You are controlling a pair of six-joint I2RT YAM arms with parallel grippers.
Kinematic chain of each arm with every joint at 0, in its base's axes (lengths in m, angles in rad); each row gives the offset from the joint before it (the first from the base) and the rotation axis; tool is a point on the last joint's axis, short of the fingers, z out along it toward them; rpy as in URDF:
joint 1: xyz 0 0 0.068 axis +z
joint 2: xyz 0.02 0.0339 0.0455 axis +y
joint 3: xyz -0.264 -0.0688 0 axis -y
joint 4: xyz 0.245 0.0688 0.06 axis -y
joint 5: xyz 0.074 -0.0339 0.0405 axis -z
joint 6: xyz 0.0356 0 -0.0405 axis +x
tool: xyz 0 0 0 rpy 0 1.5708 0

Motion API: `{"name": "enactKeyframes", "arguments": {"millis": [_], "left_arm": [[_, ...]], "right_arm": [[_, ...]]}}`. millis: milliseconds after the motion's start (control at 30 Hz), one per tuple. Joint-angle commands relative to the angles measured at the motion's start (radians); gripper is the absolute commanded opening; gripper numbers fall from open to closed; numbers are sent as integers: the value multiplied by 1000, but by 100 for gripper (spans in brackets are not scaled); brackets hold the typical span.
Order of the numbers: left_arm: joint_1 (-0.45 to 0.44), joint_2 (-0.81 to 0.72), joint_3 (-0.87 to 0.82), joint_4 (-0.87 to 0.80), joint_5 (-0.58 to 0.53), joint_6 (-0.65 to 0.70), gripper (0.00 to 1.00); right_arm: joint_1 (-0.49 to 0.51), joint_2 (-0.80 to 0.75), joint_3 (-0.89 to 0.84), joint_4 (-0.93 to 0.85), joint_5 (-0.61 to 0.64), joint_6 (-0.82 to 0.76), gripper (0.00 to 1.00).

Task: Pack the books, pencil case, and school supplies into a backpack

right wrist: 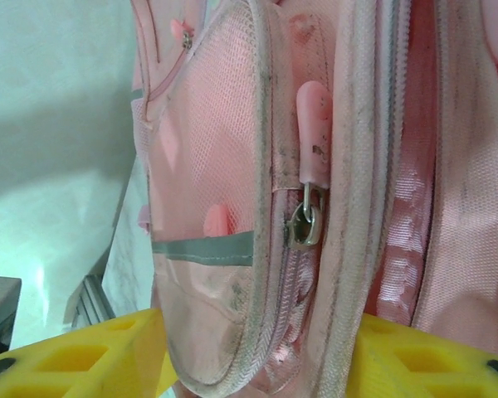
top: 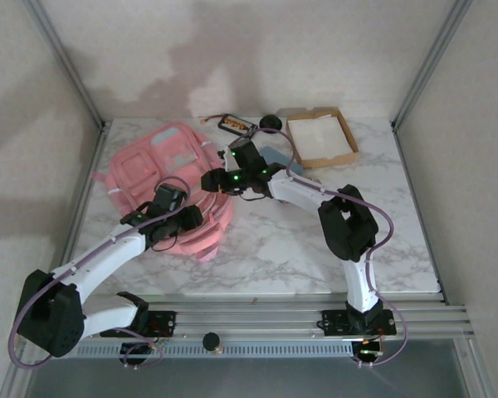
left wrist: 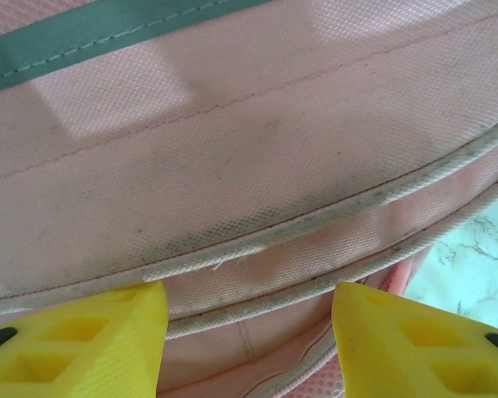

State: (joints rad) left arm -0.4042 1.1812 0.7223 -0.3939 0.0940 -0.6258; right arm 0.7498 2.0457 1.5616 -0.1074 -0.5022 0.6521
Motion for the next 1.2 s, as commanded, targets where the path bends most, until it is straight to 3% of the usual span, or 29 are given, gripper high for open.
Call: {"name": "enactKeyframes", "arguments": {"millis": [0, 133, 200, 467, 867, 1167], "left_arm": [[5, -38, 3, 4, 7, 3, 53], [4, -66, 26, -38, 1, -9, 52], [0, -88, 36, -48, 9, -27, 52], [-52, -202, -15, -66, 32, -102, 47], [-201, -147, -41, 55, -53, -210, 43], [-254, -60, 56, 27, -260, -306, 40]], "right_arm": [[23, 7, -41, 99, -74, 43, 50], [15, 1, -32, 124, -81, 66, 32], [13, -12, -20, 105, -55, 61, 30], [2, -69, -58, 209, -65, 191, 1], [10, -147, -100, 310, -25, 318, 0], [23, -144, -104, 318, -4, 334, 0]]}}
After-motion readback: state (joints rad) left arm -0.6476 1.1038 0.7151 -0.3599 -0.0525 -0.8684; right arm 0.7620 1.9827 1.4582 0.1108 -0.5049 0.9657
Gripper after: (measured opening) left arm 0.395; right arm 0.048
